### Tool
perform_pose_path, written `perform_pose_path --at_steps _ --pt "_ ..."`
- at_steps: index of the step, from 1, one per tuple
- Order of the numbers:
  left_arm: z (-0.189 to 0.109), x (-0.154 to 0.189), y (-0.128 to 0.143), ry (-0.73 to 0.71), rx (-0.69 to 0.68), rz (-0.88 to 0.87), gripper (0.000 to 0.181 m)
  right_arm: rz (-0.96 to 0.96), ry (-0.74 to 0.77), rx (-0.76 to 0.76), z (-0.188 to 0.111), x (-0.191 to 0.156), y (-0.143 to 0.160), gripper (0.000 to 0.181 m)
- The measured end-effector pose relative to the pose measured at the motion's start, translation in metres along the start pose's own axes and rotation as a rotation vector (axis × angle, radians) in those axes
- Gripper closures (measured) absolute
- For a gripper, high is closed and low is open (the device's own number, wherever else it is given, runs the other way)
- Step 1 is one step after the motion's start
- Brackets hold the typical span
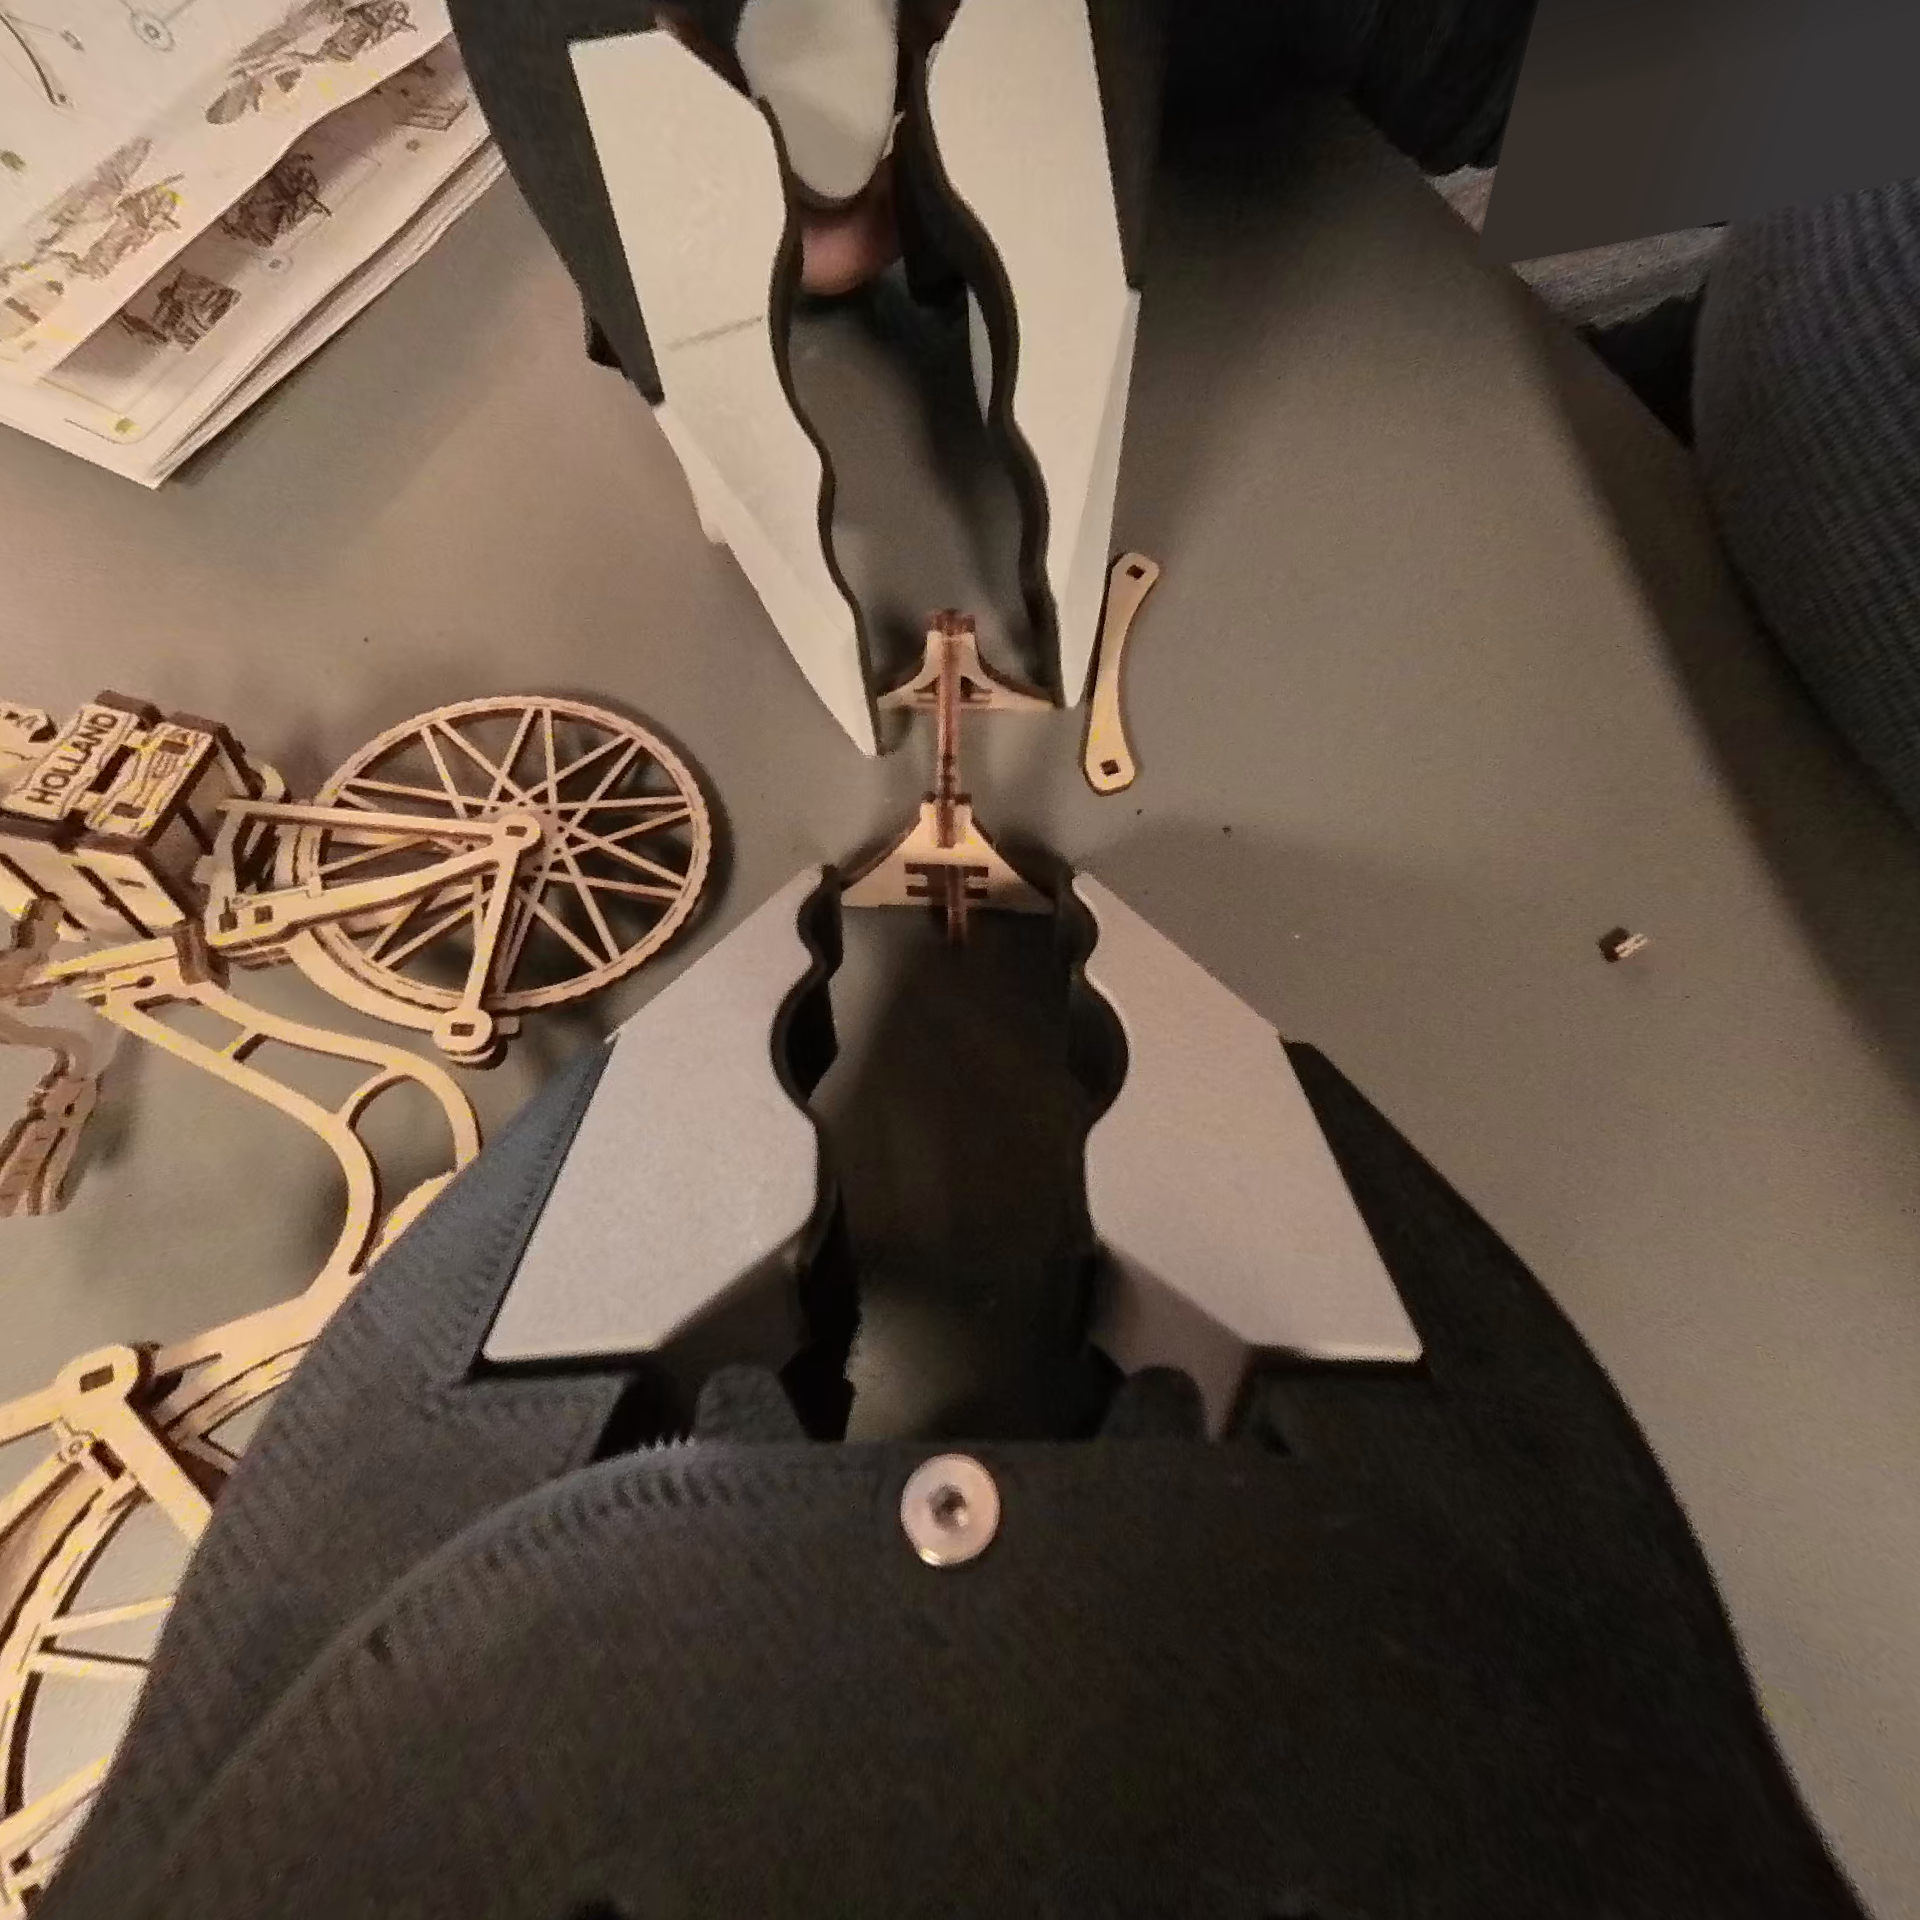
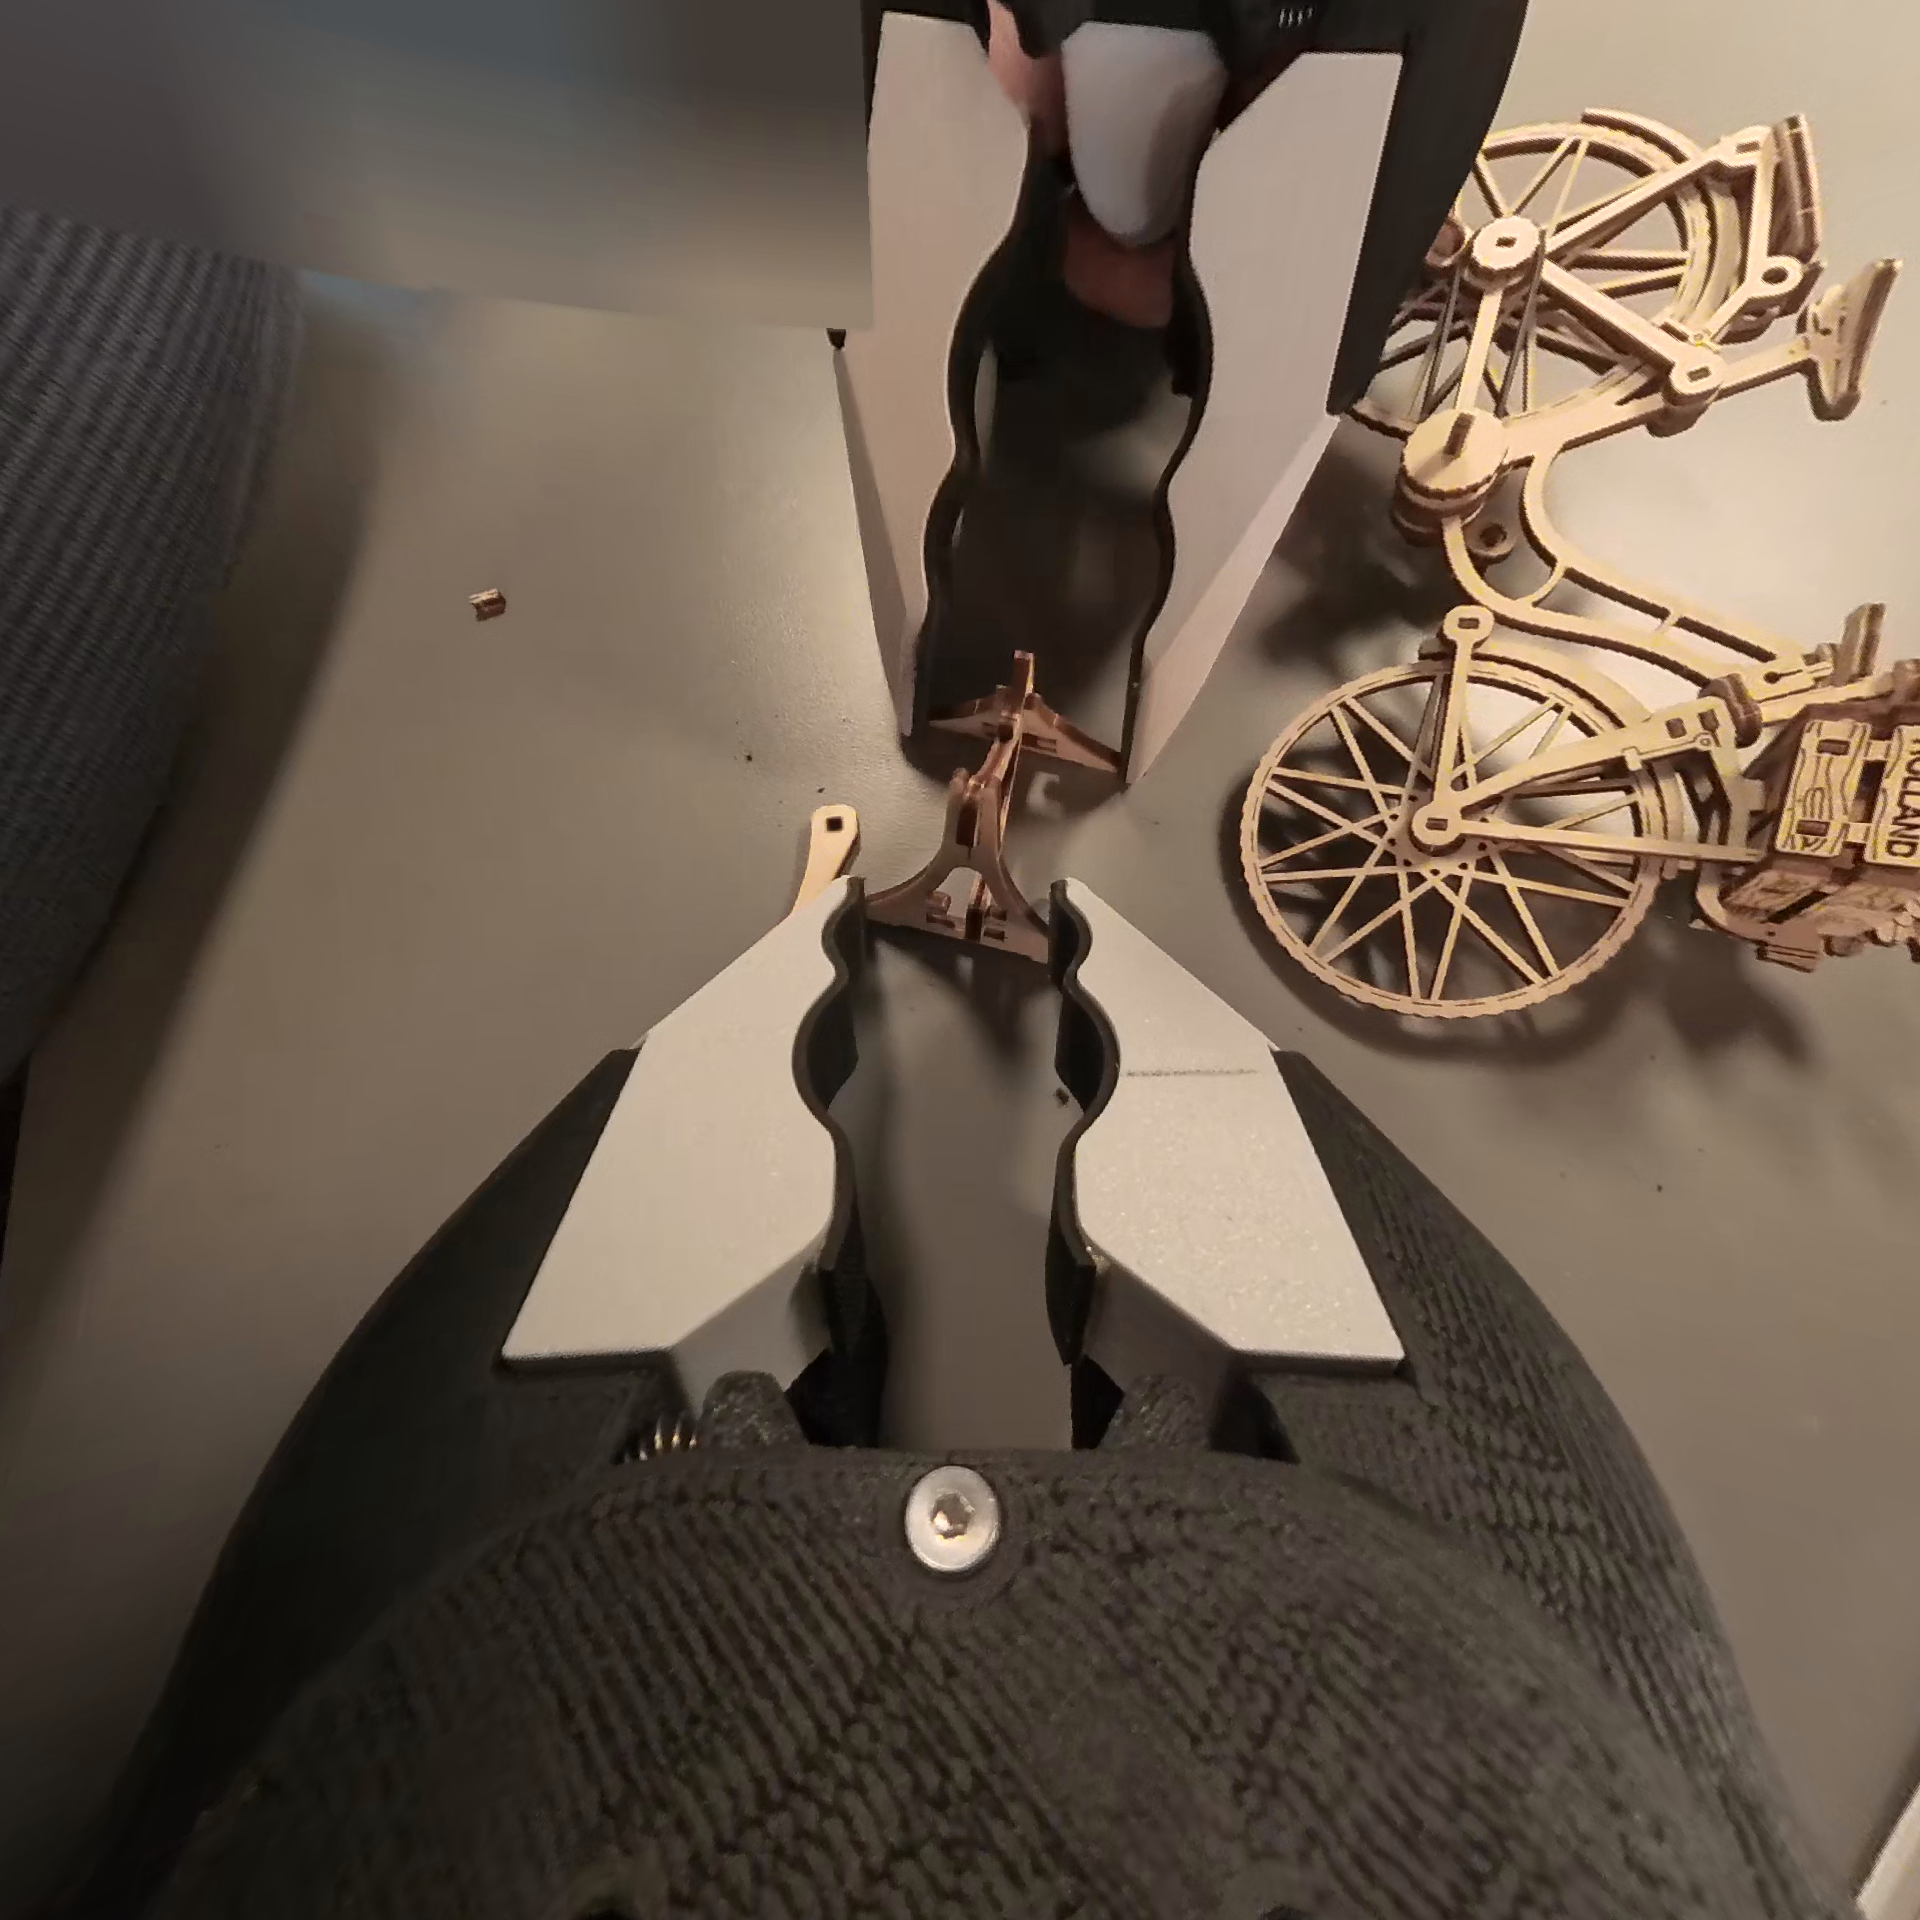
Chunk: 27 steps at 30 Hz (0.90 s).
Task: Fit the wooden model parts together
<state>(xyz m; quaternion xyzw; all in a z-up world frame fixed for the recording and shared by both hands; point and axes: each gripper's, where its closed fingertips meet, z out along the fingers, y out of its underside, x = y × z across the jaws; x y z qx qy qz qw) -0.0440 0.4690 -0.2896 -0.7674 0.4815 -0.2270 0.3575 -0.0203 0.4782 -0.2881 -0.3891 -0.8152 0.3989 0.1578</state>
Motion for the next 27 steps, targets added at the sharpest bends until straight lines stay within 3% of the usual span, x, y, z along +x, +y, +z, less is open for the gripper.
perform_pose_path --at_steps 8,27 --pt "-0.001 -0.002 0.001 -0.013 0.0 -0.019 0.14 0.004 0.003 0.028 -0.012 0.002 0.001 0.146" --pt "-0.002 0.0 0.001 0.002 -0.001 -0.011 0.14 -0.018 0.019 -0.004 0.001 0.001 0.0 0.147"
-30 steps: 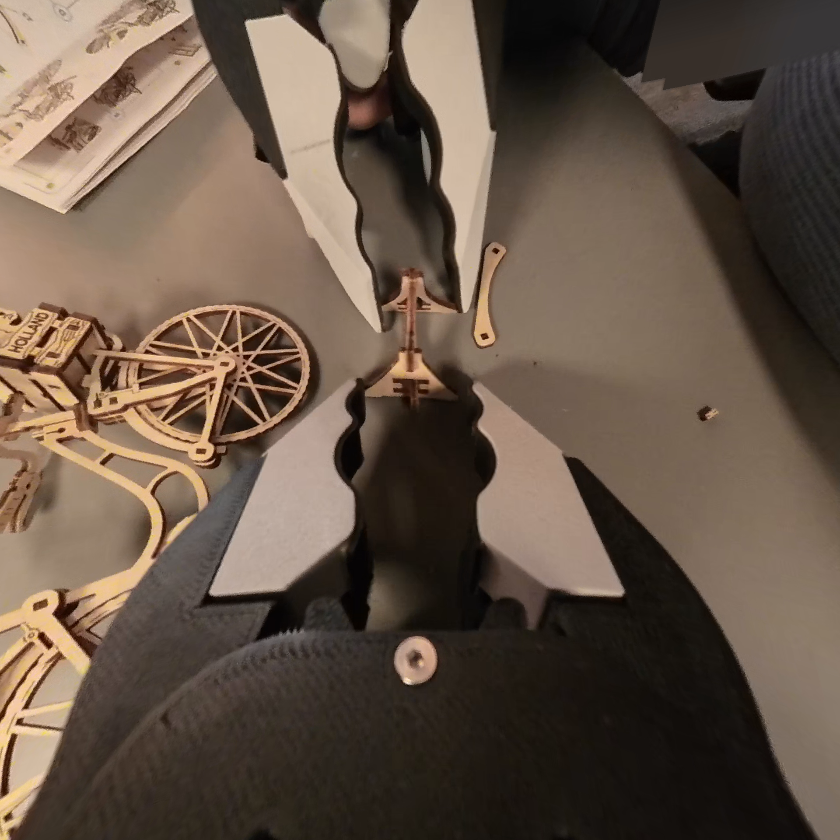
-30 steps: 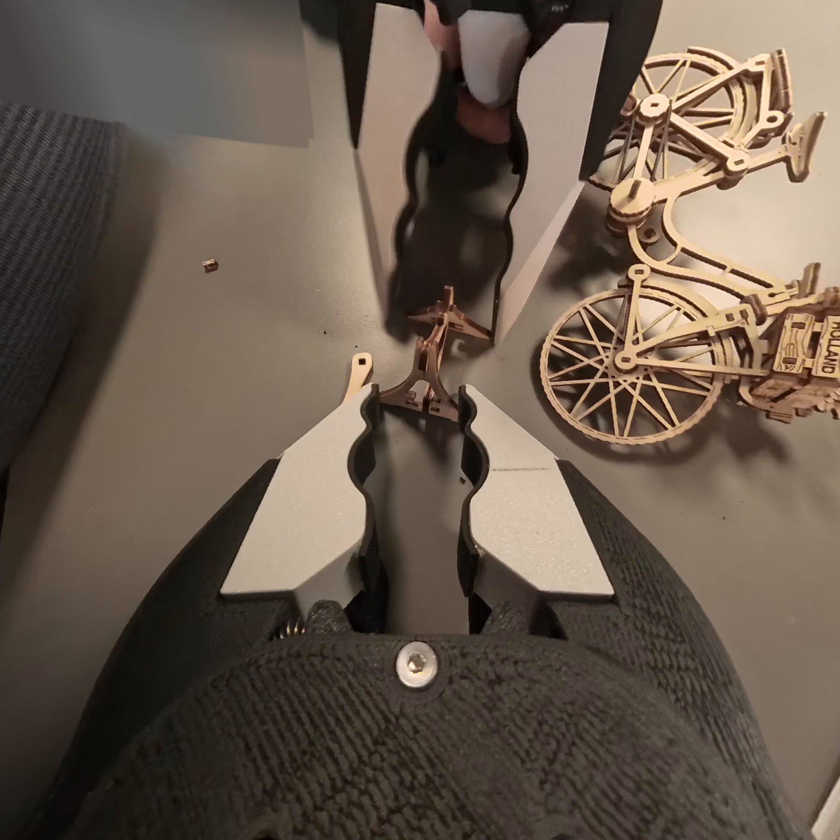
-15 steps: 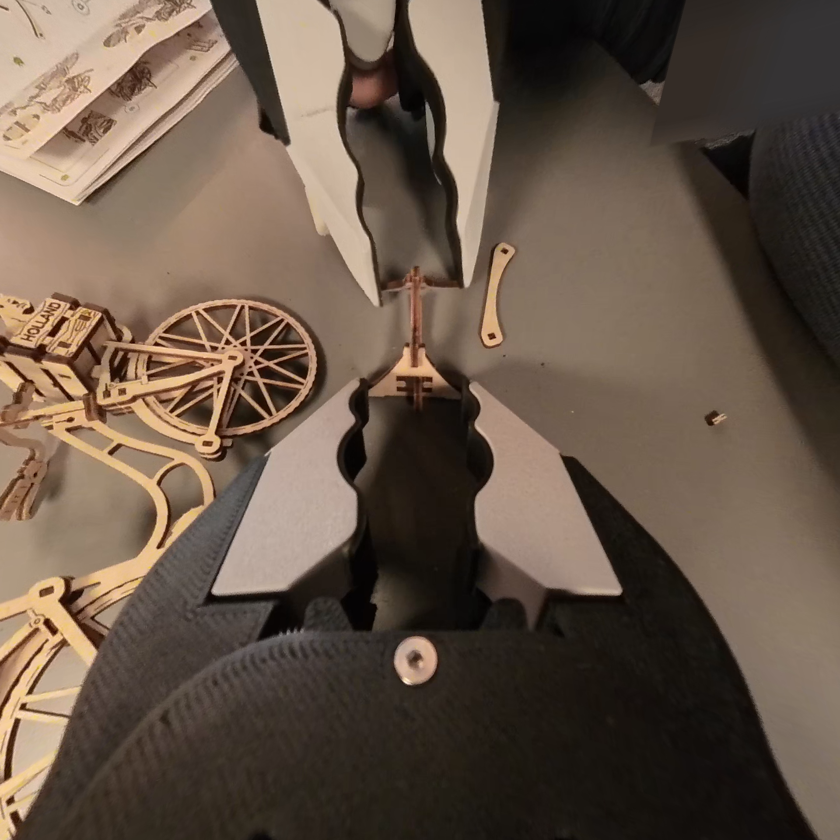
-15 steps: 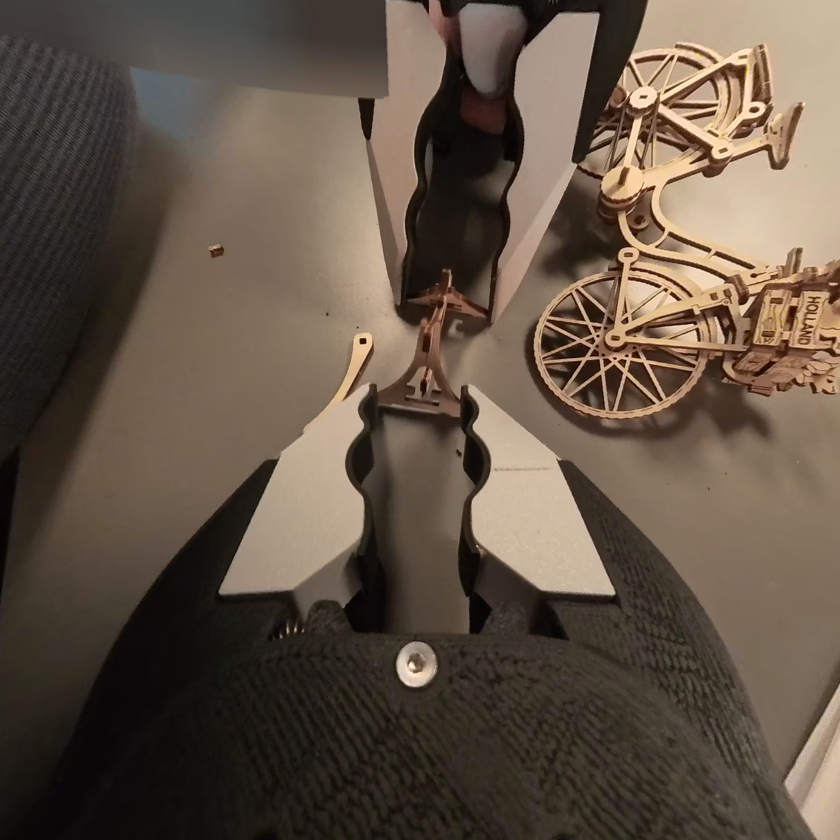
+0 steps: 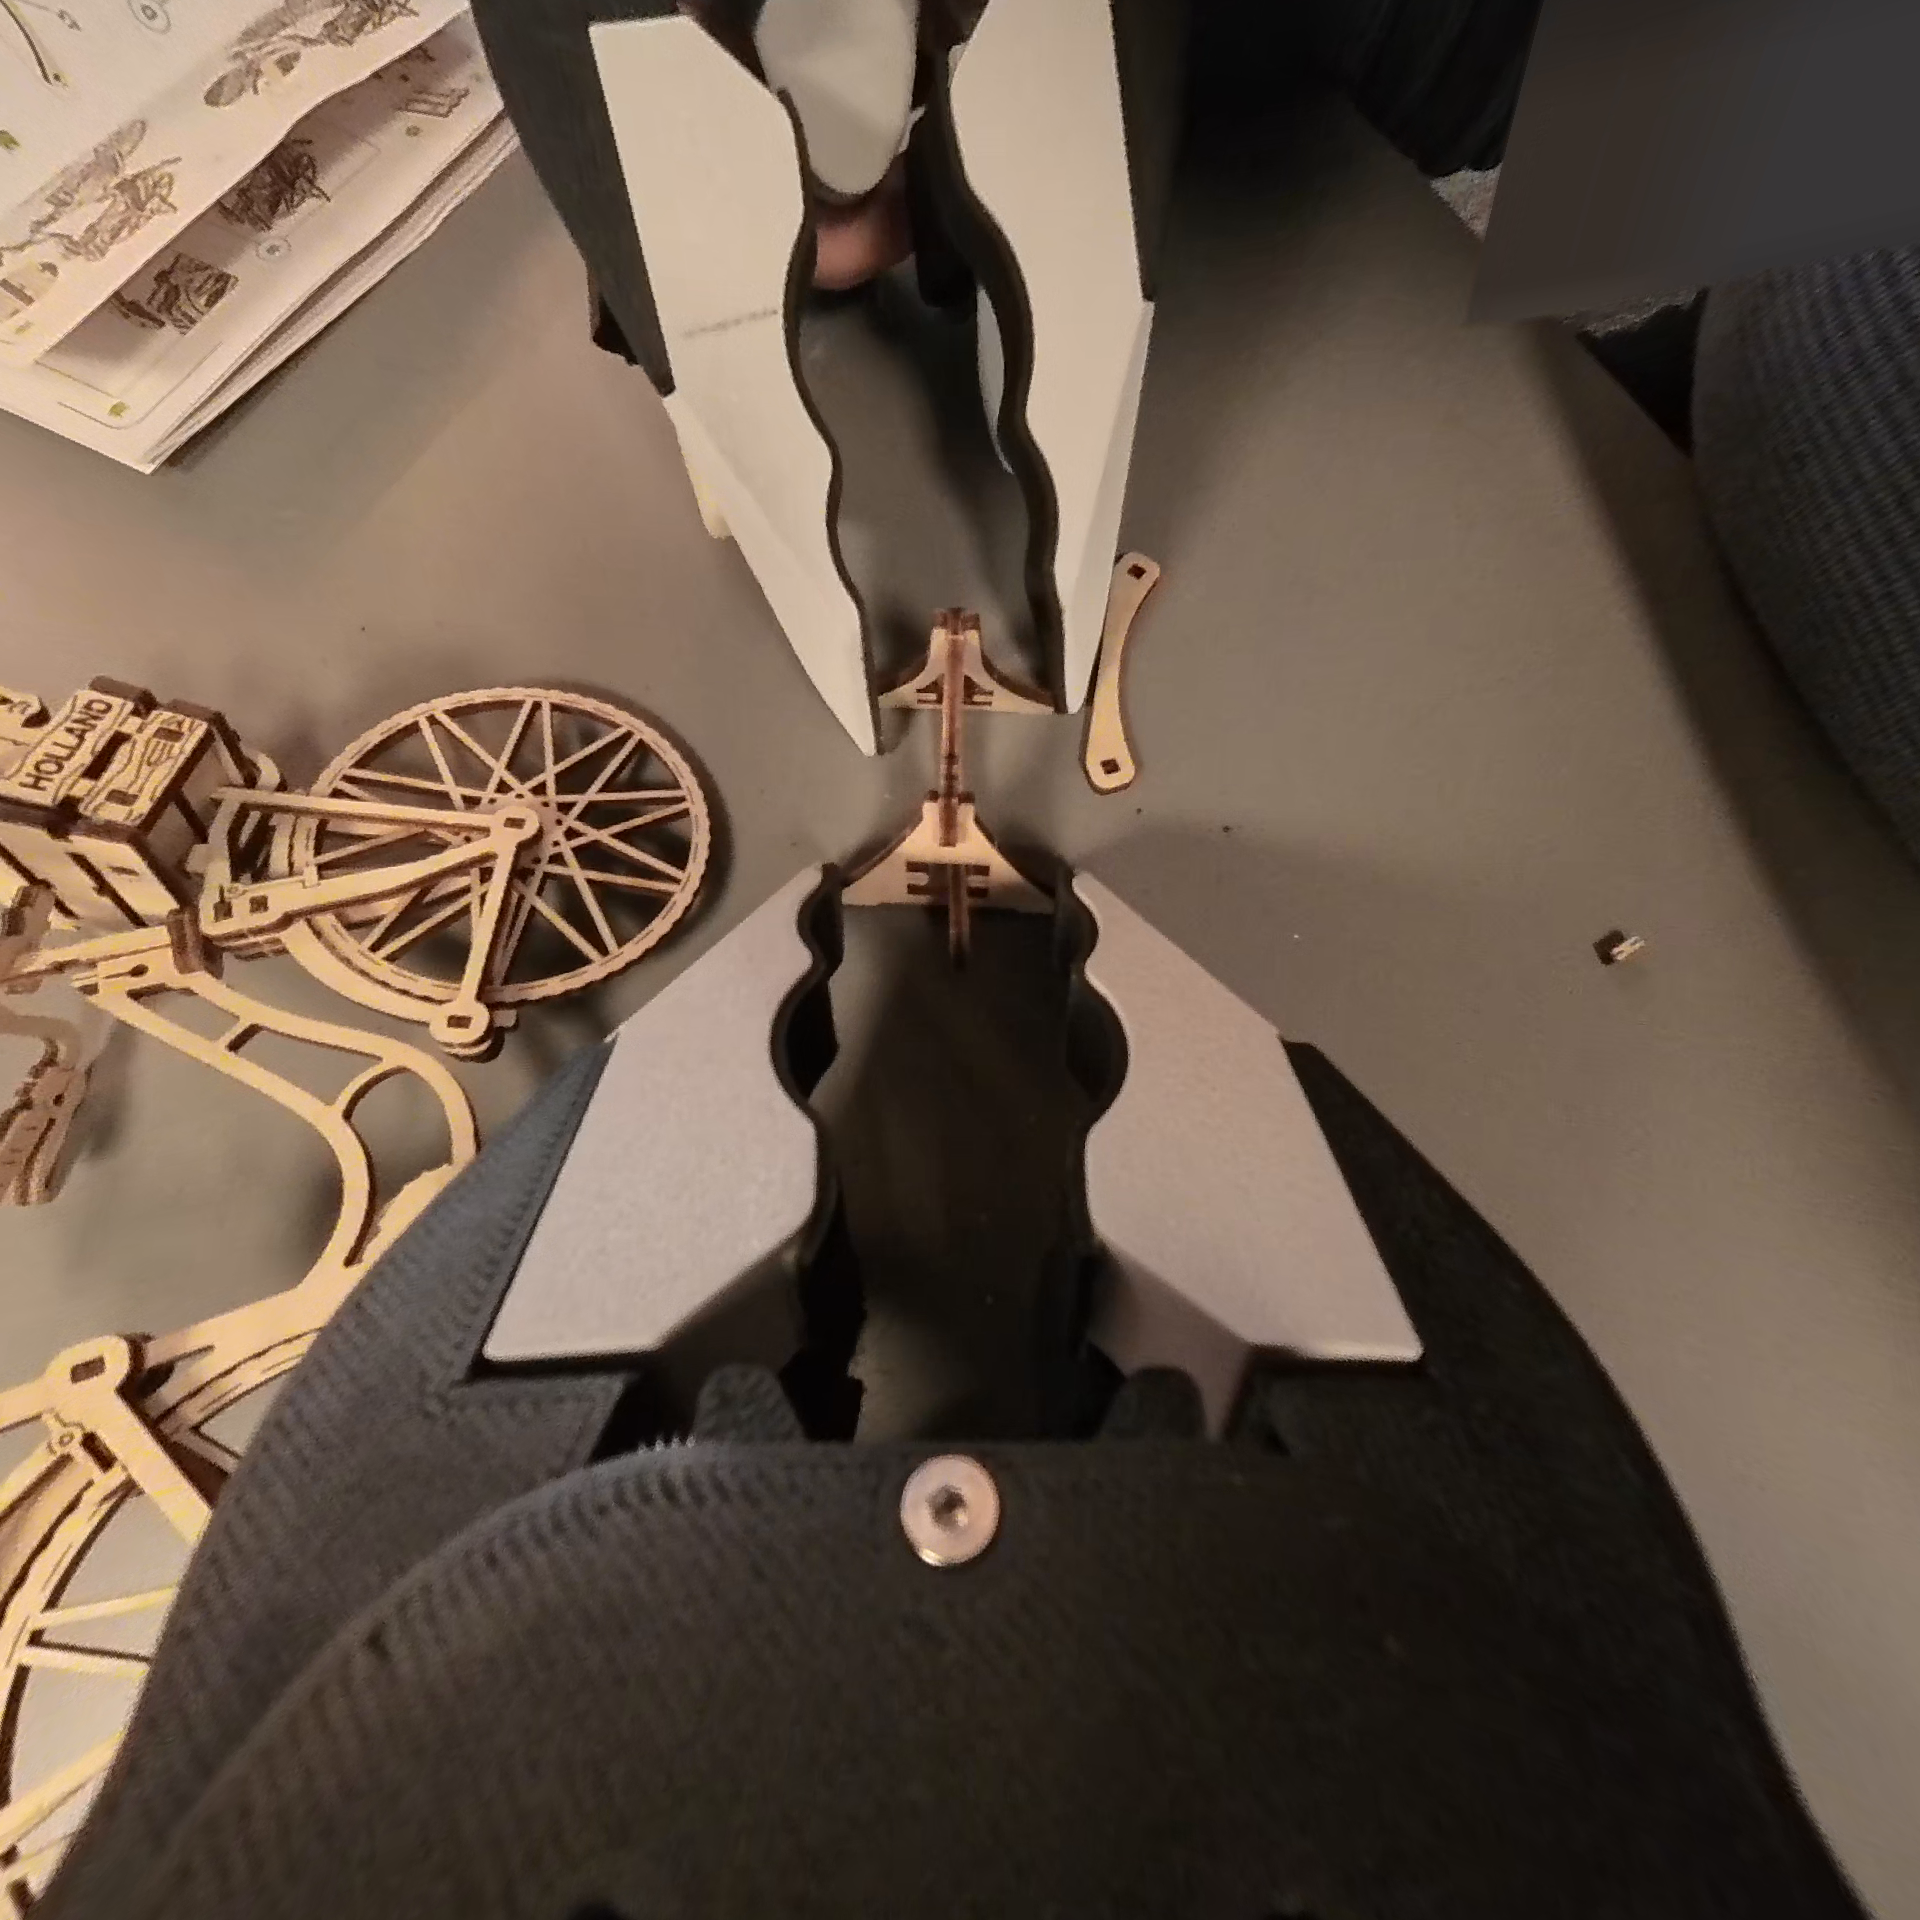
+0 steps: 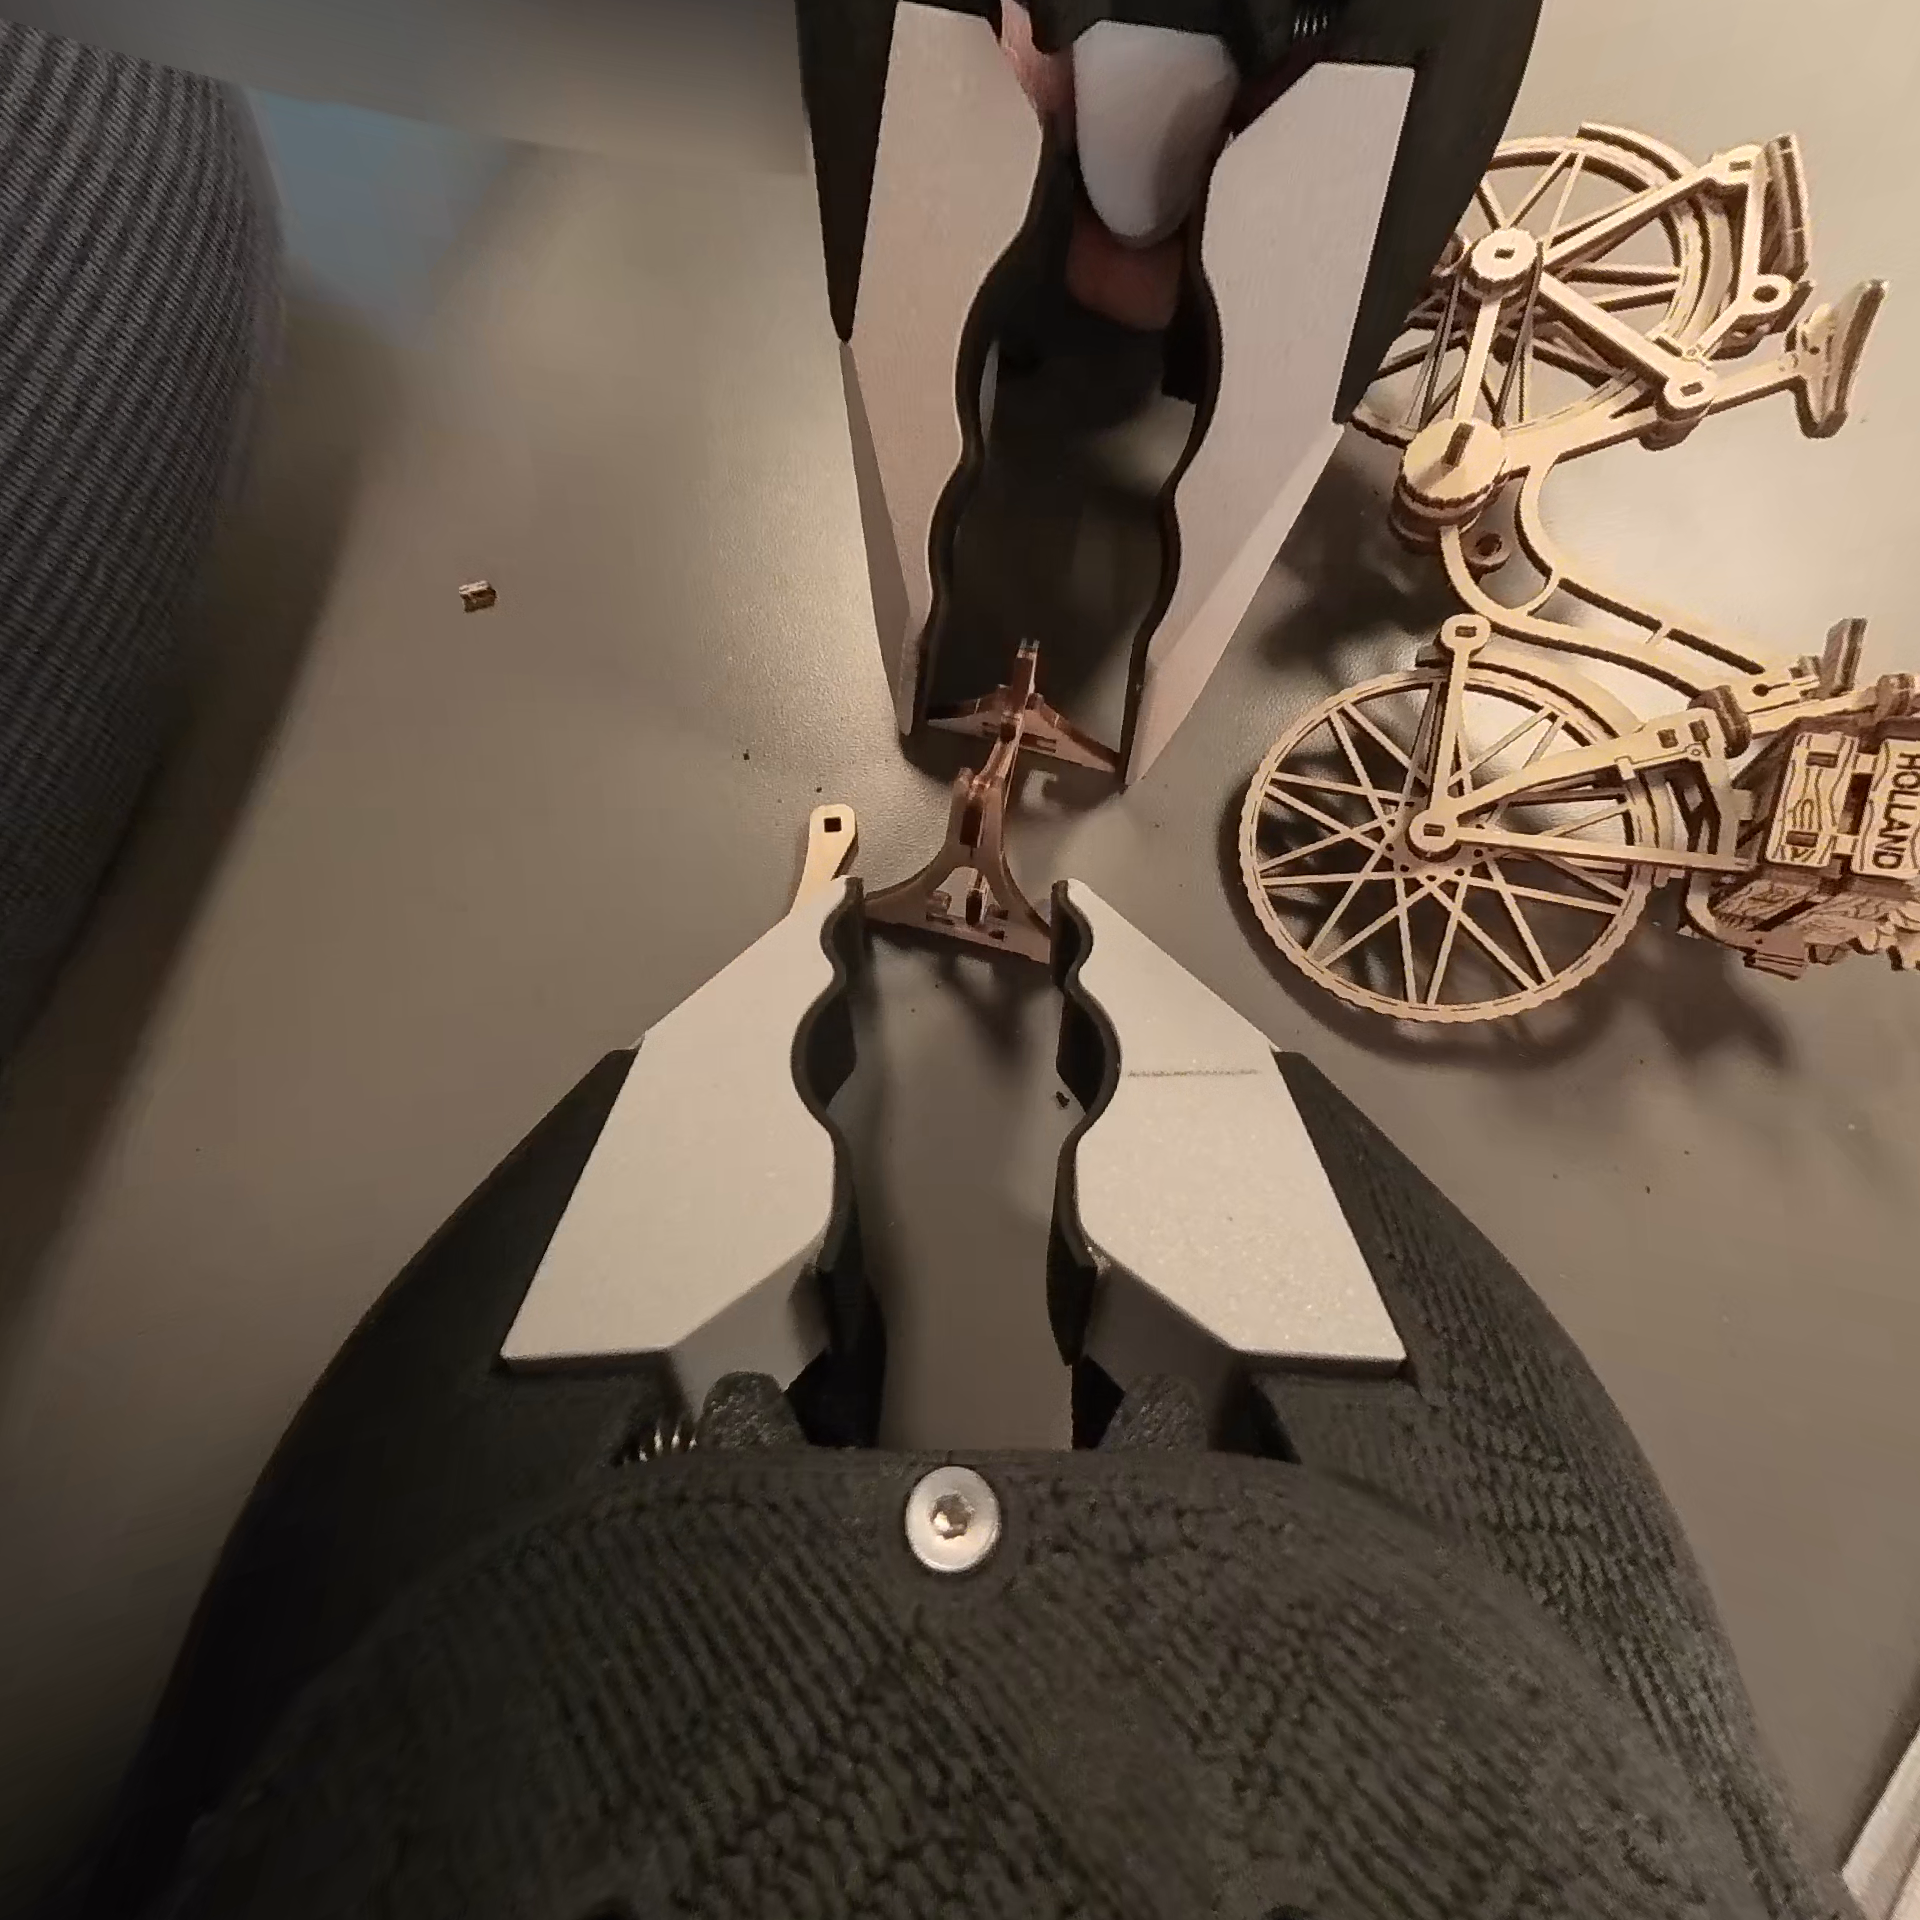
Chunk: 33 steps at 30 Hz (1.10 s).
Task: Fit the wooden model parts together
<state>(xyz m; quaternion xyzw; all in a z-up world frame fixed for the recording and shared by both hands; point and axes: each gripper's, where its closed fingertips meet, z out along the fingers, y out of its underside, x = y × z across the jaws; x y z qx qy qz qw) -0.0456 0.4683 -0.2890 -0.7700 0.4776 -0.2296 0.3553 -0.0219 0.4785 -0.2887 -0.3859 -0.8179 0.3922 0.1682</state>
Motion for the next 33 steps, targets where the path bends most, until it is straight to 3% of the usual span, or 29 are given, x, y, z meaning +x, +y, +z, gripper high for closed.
perform_pose_path --at_steps 3,7,9,17,33 --pt "-0.001 -0.002 -0.001 -0.028 0.004 0.017 0.139 0.003 -0.005 0.008 -0.002 0.0 0.0 0.144" --pt "-0.005 0.001 0.005 -0.017 -0.005 -0.012 0.116 0.005 -0.005 0.038 -0.006 0.001 -0.003 0.136" --pt "-0.009 0.005 0.004 0.03 0.015 -0.016 0.113 0.001 0.009 0.038 -0.007 0.004 -0.001 0.132" --pt "-0.024 0.004 -0.011 0.097 0.155 -0.074 0.149 -0.036 0.029 0.047 -0.007 0.004 -0.006 0.137" --pt "-0.014 0.004 0.007 0.076 0.031 -0.009 0.175 -0.012 0.066 0.063 0.005 0.009 -0.017 0.161"
